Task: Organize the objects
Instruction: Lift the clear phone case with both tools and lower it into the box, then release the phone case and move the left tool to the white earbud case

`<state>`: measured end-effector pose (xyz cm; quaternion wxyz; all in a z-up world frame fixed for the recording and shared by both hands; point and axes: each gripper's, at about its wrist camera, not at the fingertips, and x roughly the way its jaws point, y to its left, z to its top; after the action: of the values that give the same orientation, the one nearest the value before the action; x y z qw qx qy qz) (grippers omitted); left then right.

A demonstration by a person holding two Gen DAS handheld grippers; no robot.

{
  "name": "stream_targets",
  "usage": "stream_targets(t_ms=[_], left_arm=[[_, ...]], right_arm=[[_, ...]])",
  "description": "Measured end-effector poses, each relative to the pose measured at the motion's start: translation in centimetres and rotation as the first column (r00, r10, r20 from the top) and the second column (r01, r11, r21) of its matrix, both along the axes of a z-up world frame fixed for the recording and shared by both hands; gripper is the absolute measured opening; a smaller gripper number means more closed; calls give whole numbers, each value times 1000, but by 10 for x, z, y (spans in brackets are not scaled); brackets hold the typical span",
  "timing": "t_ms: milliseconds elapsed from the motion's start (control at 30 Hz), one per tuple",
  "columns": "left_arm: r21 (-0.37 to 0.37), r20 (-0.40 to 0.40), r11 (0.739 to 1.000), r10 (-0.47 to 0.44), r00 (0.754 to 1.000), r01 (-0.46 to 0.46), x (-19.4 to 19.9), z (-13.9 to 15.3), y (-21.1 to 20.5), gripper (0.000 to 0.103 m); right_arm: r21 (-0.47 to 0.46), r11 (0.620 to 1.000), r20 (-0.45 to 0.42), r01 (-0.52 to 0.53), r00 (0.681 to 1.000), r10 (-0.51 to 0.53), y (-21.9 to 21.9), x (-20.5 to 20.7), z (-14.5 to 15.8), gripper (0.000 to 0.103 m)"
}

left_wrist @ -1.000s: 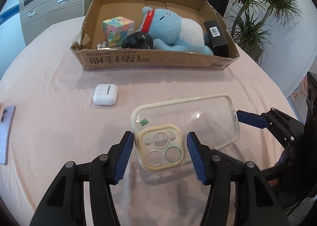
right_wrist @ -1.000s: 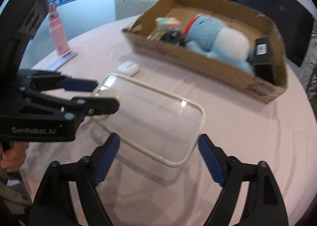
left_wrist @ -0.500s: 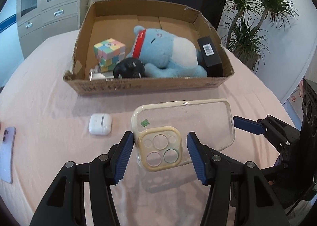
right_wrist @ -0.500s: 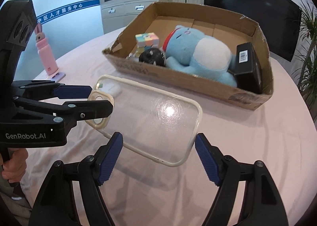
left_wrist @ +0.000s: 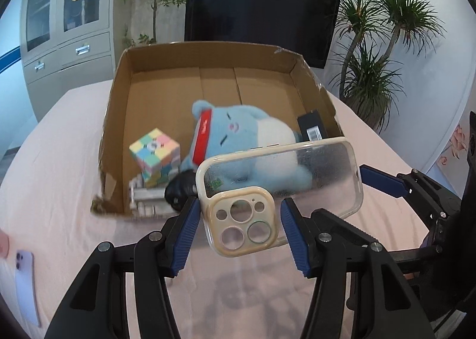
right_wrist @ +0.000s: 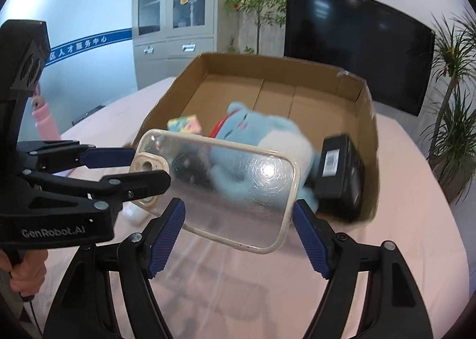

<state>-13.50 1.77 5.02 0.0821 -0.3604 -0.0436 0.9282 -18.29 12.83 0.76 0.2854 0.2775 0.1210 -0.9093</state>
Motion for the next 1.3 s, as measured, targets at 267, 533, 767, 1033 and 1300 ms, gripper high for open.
stream_targets(t_ms=[267, 533, 767, 1033, 1300], left_arm=[[2, -39, 1000, -3, 999, 3, -67, 25, -4, 54], [-55, -31, 998, -11, 999, 9, -144, 32, -6, 54], [-66, 22, 998, 1, 1000, 1, -199, 20, -13, 54], [-21, 14, 998, 56, 998, -56, -164, 37, -69, 82], [-14, 129, 997, 79, 989, -77, -41, -34, -111, 87]], right_arm=[[-20, 999, -60, 36, 998, -37, -11, -57, 30, 74], [-16, 998, -39, 68, 997, -68, -27, -130, 33, 74], [28, 994, 0, 106, 994, -106, -46, -176, 22, 74], [-15, 987, 22, 158, 987, -158, -37, -169, 40, 83], [-94, 996, 109, -6, 994, 16, -17, -82, 31, 88]])
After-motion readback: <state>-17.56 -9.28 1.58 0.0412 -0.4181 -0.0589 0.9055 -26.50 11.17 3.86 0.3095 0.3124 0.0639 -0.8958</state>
